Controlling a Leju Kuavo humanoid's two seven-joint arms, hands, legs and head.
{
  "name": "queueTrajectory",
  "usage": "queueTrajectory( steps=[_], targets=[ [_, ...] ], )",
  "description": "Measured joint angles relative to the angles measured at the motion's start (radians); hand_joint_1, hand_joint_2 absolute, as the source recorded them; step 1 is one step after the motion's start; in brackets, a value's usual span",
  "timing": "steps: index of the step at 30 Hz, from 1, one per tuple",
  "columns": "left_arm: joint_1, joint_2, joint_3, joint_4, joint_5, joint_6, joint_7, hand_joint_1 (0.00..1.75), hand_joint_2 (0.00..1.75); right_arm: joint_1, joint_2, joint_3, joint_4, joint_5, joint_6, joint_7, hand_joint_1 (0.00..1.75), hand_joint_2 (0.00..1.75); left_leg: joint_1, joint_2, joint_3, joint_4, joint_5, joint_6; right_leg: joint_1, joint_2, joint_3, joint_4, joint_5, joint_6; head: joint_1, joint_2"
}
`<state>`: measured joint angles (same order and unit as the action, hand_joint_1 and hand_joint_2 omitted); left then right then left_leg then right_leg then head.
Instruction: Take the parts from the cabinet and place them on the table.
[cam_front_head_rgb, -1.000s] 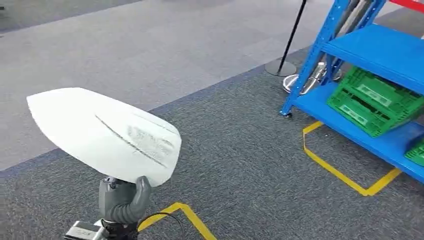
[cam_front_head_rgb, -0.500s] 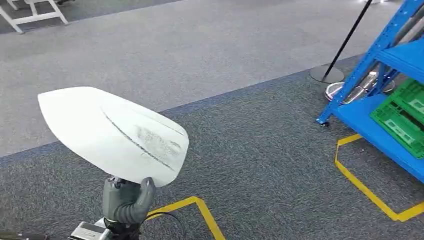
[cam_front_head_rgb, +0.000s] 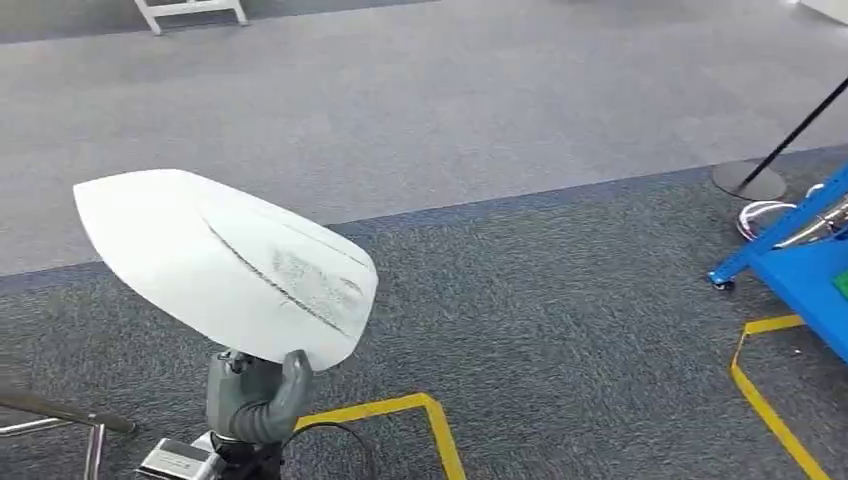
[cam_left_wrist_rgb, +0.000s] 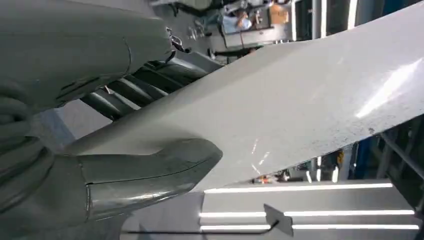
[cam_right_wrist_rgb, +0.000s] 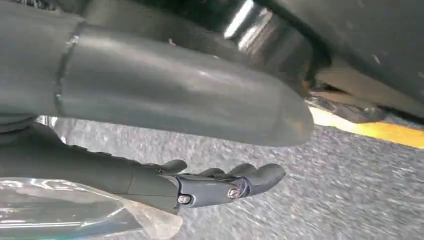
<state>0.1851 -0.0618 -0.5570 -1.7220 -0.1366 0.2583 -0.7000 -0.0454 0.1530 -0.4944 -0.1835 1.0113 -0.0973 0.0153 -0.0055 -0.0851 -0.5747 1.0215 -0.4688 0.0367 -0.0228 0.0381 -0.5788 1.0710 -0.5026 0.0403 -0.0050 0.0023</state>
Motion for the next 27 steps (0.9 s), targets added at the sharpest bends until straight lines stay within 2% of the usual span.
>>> queueTrajectory(
  steps=[1, 2, 5, 6, 7, 8, 10, 11, 12, 13, 14, 15, 16, 17, 20, 21, 22, 23, 24, 25, 26, 27],
  targets=[
    [0.0, 0.0, 0.001, 0.0, 0.0, 0.0, 0.0, 1.75, 1.75, 0.001, -0.001, 0.0, 0.0, 0.0, 0.0, 0.0, 0.0, 0.0, -0.003, -0.01, -0.004, 0.004, -0.002, -0.006, -0.004, 0.055, 0.014, -0.031, -0.015, 0.0, 0.0, 0.0],
    [-0.002, -0.001, 0.002, 0.0, 0.0, 0.0, 0.0, 1.75, 1.75, 0.001, -0.001, 0.0, 0.0, 0.0, 0.0, 0.0, 0.0, 0.0, -0.002, -0.023, -0.012, 0.014, -0.004, -0.009, -0.007, 0.055, 0.034, -0.056, -0.019, 0.0, -0.002, 0.0],
    [0.002, -0.001, 0.005, 0.0, 0.0, 0.0, 0.0, 1.75, 1.75, -0.002, -0.001, 0.0, 0.0, 0.0, 0.0, 0.001, 0.0, 0.0, 0.007, -0.053, -0.019, 0.009, 0.006, -0.026, 0.003, 0.026, 0.035, -0.05, -0.015, -0.009, -0.002, 0.0],
    [0.003, -0.001, 0.005, 0.0, 0.0, 0.0, 0.0, 1.75, 1.75, -0.002, 0.0, 0.0, 0.0, 0.0, 0.0, 0.001, 0.0, 0.0, 0.007, -0.037, -0.021, 0.017, -0.003, -0.029, -0.004, 0.009, 0.039, -0.057, -0.011, -0.017, -0.002, 0.0],
    [0.0, -0.001, 0.005, 0.0, -0.002, 0.0, 0.0, 1.75, 1.75, -0.002, 0.0, 0.0, 0.0, 0.0, 0.0, -0.001, 0.0, 0.0, 0.0, 0.022, -0.033, 0.045, -0.023, -0.035, -0.002, -0.002, 0.042, -0.057, -0.013, -0.021, -0.009, 0.0],
    [-0.003, -0.001, 0.006, 0.0, -0.004, 0.0, 0.0, 1.75, 1.75, -0.001, 0.0, 0.0, 0.0, 0.0, 0.0, -0.001, 0.0, 0.0, 0.001, 0.054, -0.063, 0.107, -0.057, -0.041, 0.001, -0.019, 0.042, -0.057, -0.015, -0.028, -0.015, 0.0],
    [0.0, 0.0, 0.006, 0.0, -0.011, 0.0, 0.0, 1.75, 1.75, 0.003, 0.0, 0.0, 0.0, 0.004, 0.003, -0.001, 0.0, 0.0, 0.006, 0.072, -0.137, 0.26, -0.122, -0.047, 0.004, -0.051, 0.043, -0.057, -0.019, -0.032, -0.013, 0.0],
    [0.003, 0.001, 0.006, 0.001, -0.017, 0.002, 0.0, 1.75, 1.75, 0.003, -0.002, 0.0, 0.0, 0.006, 0.003, -0.001, 0.0, 0.0, 0.008, 0.073, -0.161, 0.31, -0.131, -0.049, 0.005, -0.066, 0.043, -0.057, -0.02, -0.033, -0.014, 0.0],
    [0.009, 0.003, 0.008, 0.001, -0.022, 0.008, 0.0, 1.75, 1.75, 0.002, -0.002, 0.0, 0.0, 0.01, 0.003, -0.002, 0.0, 0.0, 0.01, 0.074, -0.16, 0.307, -0.114, -0.05, 0.006, -0.081, 0.045, -0.057, -0.022, -0.034, -0.013, 0.0],
    [0.013, 0.005, 0.01, 0.001, -0.027, 0.011, 0.0, 1.75, 1.75, 0.0, -0.002, 0.0, 0.0, 0.014, 0.003, -0.002, 0.0, 0.0, 0.01, 0.075, -0.14, 0.264, -0.08, -0.048, 0.006, -0.093, 0.048, -0.057, -0.025, -0.034, -0.014, 0.0],
    [0.018, 0.006, 0.012, 0.001, -0.04, 0.017, 0.0, 1.75, 1.75, -0.001, -0.002, 0.0, 0.0, 0.019, 0.003, -0.002, 0.0, 0.0, 0.009, 0.083, -0.1, 0.184, -0.034, -0.044, 0.007, -0.104, 0.053, -0.057, -0.028, -0.032, -0.014, 0.0],
    [0.021, 0.008, 0.012, 0.001, -0.058, 0.025, 0.0, 1.75, 1.75, -0.002, -0.002, 0.0, 0.0, 0.023, 0.003, -0.002, 0.0, 0.0, 0.006, 0.105, -0.055, 0.096, 0.008, -0.037, 0.007, -0.115, 0.059, -0.057, -0.031, -0.03, -0.014, 0.0],
    [0.021, 0.01, 0.012, 0.001, -0.078, 0.033, 0.0, 1.75, 1.75, -0.001, -0.002, 0.0, 0.0, 0.026, 0.003, -0.002, 0.0, 0.0, -0.004, 0.159, -0.024, 0.036, 0.011, -0.03, 0.007, -0.124, 0.063, -0.058, -0.035, -0.027, -0.013, 0.0],
    [0.02, 0.011, 0.011, 0.001, -0.098, 0.039, 0.0, 1.75, 1.75, -0.001, -0.002, 0.0, 0.0, 0.031, 0.004, -0.003, 0.0, 0.0, -0.017, 0.176, -0.016, 0.016, 0.001, -0.023, 0.015, -0.134, 0.062, -0.055, -0.041, -0.018, -0.015, 0.0],
    [0.03, 0.027, 0.003, -0.007, -0.113, 0.043, -0.001, 1.75, 1.75, -0.009, -0.002, 0.003, 0.0, 0.043, 0.007, -0.01, 0.0, 0.0, -0.021, 0.142, -0.024, 0.016, -0.004, -0.012, 0.013, -0.171, 0.072, -0.063, -0.044, -0.006, -0.013, 0.0],
    [0.032, 0.032, 0.001, -0.013, -0.112, 0.043, -0.001, 1.75, 1.75, -0.011, -0.002, 0.006, 0.0, 0.046, 0.007, -0.01, 0.0, 0.0, -0.014, 0.128, -0.015, 0.002, 0.003, -0.003, 0.014, -0.178, 0.078, -0.06, -0.054, 0.002, -0.014, 0.0],
    [0.033, 0.038, -0.003, -0.018, -0.115, 0.043, -0.002, 1.75, 1.75, -0.012, -0.002, 0.008, 0.0, 0.05, 0.008, -0.012, 0.0, 0.0, -0.009, 0.118, -0.012, -0.002, 0.006, 0.002, 0.011, -0.127, 0.066, -0.04, -0.068, 0.005, -0.008, 0.0],
    [0.03, 0.042, -0.008, -0.021, -0.116, 0.045, -0.002, 1.75, 1.75, -0.011, -0.002, 0.008, 0.0, 0.051, 0.008, -0.012, 0.0, 0.0, -0.006, 0.107, -0.012, -0.002, 0.007, 0.008, 0.01, -0.076, 0.042, 0.018, -0.103, 0.004, -0.005, 0.0],
    [0.03, 0.045, -0.011, -0.022, -0.116, 0.047, -0.002, 1.75, 1.75, -0.009, -0.002, 0.008, 0.0, 0.051, 0.008, -0.012, 0.0, 0.0, -0.005, 0.094, -0.013, -0.002, 0.006, 0.011, 0.01, -0.053, 0.001, 0.1, -0.14, 0.005, -0.001, 0.0],
    [0.031, 0.049, -0.013, -0.022, -0.117, 0.047, -0.002, 1.75, 1.75, -0.007, -0.002, 0.009, 0.0, 0.051, 0.01, -0.012, 0.0, 0.0, -0.005, 0.081, -0.013, -0.002, 0.006, 0.013, 0.01, -0.043, -0.043, 0.185, -0.173, 0.006, 0.0, 0.0],
    [0.032, 0.053, -0.014, -0.022, -0.117, 0.047, -0.002, 1.75, 1.75, -0.007, -0.002, 0.01, 0.0, 0.051, 0.01, -0.012, 0.0, 0.0, -0.005, 0.067, -0.012, -0.002, 0.006, 0.013, 0.01, -0.041, -0.078, 0.243, -0.186, 0.008, 0.0, 0.0],
    [0.033, 0.055, -0.015, -0.022, -0.117, 0.047, -0.002, 1.75, 1.75, -0.003, -0.002, 0.011, 0.0, 0.052, 0.011, -0.012, 0.0, 0.0, -0.005, 0.052, -0.011, -0.002, 0.006, 0.013, 0.01, -0.04, -0.094, 0.256, -0.173, 0.008, 0.0, 0.0]
  ],
)
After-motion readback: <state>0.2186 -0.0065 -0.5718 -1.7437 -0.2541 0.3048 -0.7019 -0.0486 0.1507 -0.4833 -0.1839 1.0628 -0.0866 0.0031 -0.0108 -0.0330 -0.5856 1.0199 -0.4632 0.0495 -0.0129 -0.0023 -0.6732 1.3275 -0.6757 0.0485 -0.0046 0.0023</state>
